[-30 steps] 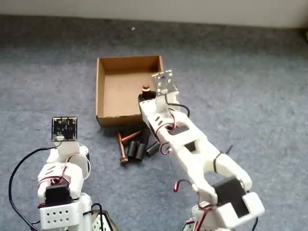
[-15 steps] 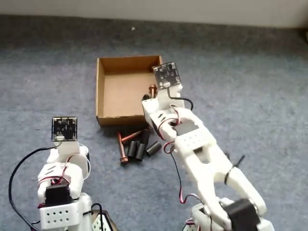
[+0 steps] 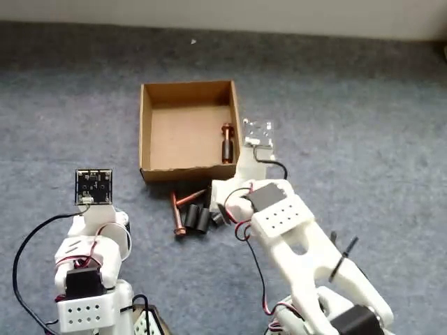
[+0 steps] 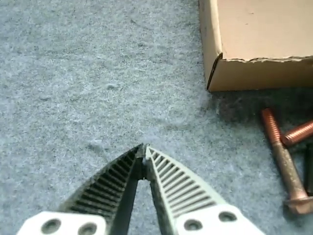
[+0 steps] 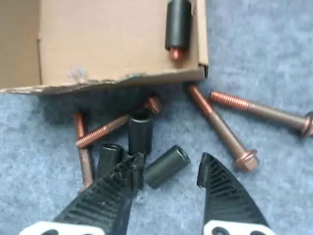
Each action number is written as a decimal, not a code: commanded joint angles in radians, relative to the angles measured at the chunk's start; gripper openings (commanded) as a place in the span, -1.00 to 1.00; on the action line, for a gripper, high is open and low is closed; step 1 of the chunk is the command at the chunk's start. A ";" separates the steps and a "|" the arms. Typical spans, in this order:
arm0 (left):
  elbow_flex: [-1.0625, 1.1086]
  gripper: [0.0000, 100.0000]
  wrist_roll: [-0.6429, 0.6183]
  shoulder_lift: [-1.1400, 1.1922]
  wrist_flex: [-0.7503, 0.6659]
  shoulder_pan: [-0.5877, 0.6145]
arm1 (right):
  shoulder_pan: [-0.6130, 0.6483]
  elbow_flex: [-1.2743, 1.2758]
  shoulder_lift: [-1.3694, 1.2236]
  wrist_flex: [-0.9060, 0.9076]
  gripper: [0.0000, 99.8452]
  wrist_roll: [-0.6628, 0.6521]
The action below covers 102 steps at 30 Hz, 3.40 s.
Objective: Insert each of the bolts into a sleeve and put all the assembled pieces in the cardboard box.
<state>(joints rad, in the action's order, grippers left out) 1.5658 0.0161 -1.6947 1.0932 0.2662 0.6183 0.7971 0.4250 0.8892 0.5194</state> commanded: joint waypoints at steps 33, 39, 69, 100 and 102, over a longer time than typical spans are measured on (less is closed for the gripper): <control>-0.004 -0.96 0.038 -0.007 -0.017 0.010 | -0.087 -0.535 -0.433 0.460 -0.99 -0.043; -0.008 -0.96 0.086 -0.007 -0.017 -0.016 | -0.234 -0.407 -0.265 0.384 -0.99 -0.124; -0.958 -0.77 0.331 1.348 0.083 -0.558 | -0.489 -0.012 -0.007 -0.156 -0.99 -0.118; -1.377 -0.62 0.322 1.988 0.003 -0.618 | -0.490 -0.012 -0.007 -0.156 -0.99 -0.118; -1.377 -0.62 0.278 1.989 -0.018 -0.616 | -0.490 -0.012 -0.007 -0.156 -0.99 -0.118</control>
<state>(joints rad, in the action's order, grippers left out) 0.2263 0.3368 0.2969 1.1408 -0.3429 0.1412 0.7940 0.3728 0.7526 0.4074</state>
